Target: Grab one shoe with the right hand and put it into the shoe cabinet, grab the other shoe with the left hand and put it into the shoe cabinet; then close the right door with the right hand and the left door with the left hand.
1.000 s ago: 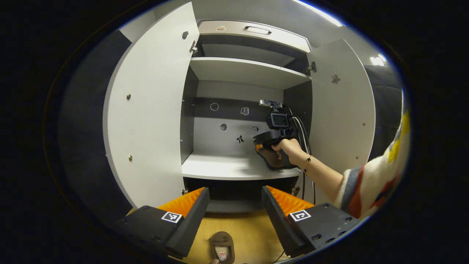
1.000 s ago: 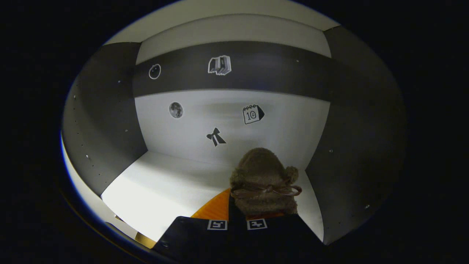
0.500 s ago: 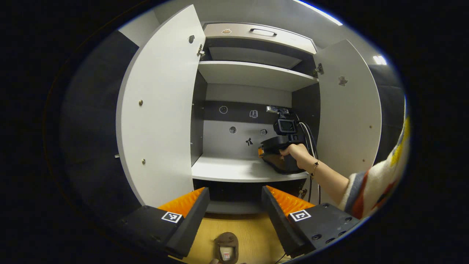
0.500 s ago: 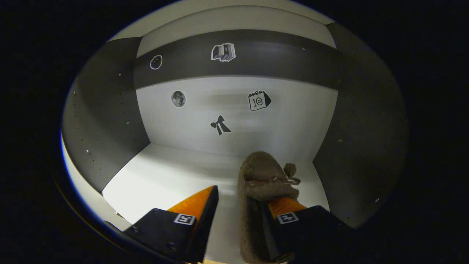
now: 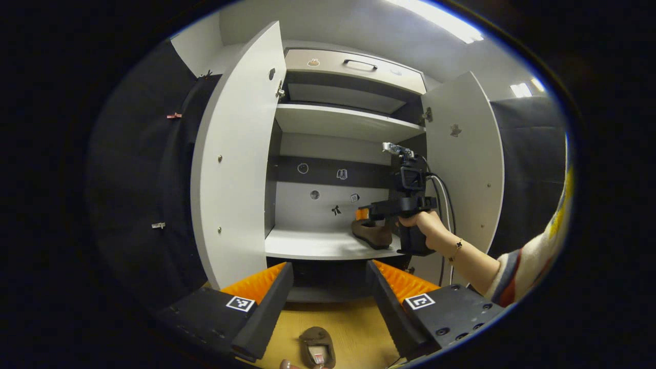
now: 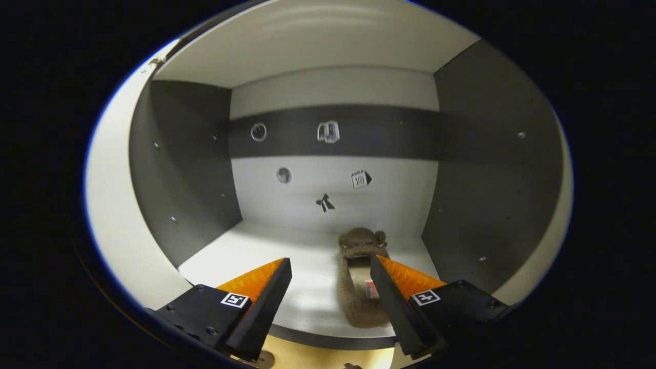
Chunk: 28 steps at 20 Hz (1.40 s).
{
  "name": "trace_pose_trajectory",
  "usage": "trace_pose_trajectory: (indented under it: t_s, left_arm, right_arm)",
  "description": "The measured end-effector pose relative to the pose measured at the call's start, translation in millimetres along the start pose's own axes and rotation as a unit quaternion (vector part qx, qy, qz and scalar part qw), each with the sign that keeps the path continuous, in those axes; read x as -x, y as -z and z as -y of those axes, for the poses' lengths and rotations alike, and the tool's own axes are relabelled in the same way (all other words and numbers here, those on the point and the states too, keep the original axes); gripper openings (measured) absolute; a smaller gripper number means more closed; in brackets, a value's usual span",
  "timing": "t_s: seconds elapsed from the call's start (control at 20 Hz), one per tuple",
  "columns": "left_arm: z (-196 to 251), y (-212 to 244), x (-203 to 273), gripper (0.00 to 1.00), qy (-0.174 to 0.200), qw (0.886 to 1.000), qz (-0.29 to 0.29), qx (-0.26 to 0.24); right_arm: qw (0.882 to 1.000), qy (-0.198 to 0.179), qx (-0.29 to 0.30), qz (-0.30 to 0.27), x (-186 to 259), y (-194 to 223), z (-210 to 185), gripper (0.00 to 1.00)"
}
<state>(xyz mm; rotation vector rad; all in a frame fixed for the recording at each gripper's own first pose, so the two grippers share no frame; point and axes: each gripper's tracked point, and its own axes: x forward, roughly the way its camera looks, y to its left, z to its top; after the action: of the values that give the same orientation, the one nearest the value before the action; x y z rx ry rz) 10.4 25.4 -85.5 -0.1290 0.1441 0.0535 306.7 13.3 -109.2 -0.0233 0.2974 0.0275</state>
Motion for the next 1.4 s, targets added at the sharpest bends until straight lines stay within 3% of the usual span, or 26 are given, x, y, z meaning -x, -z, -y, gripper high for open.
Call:
trace_pose_trajectory:
  t_s: [0.2,0.4,0.55,0.7,1.0,1.2,1.4]
  left_arm:
    - [-5,18,13,0.91,0.029,0.999,-0.005,0.014]
    - [-7,42,16,0.91,0.049,0.999,-0.011,-0.016]
    - [-15,82,16,0.91,0.045,0.997,-0.03,-0.048]
    - [-12,146,18,0.91,0.068,0.992,-0.084,-0.059]
    - [-29,261,1,0.87,0.063,0.984,-0.163,-0.042]
    - [-39,320,-23,0.74,0.056,0.979,-0.196,0.006]
    - [-56,378,-41,0.72,0.041,0.97,-0.237,0.029]
  right_arm:
    - [0.998,0.011,0.03,0.057,74,-16,-5,0.98]
    - [0.996,0.005,0.006,0.083,141,-6,-19,0.98]
    - [0.993,0.04,0.028,0.106,179,9,-11,0.98]
    - [0.99,0.056,0.056,0.121,209,28,-14,0.98]
    - [0.991,0.068,0.074,0.092,216,84,-12,0.98]
    - [0.991,0.088,0.068,0.073,201,122,5,0.98]
    - [0.993,0.096,0.054,0.051,180,154,12,0.98]
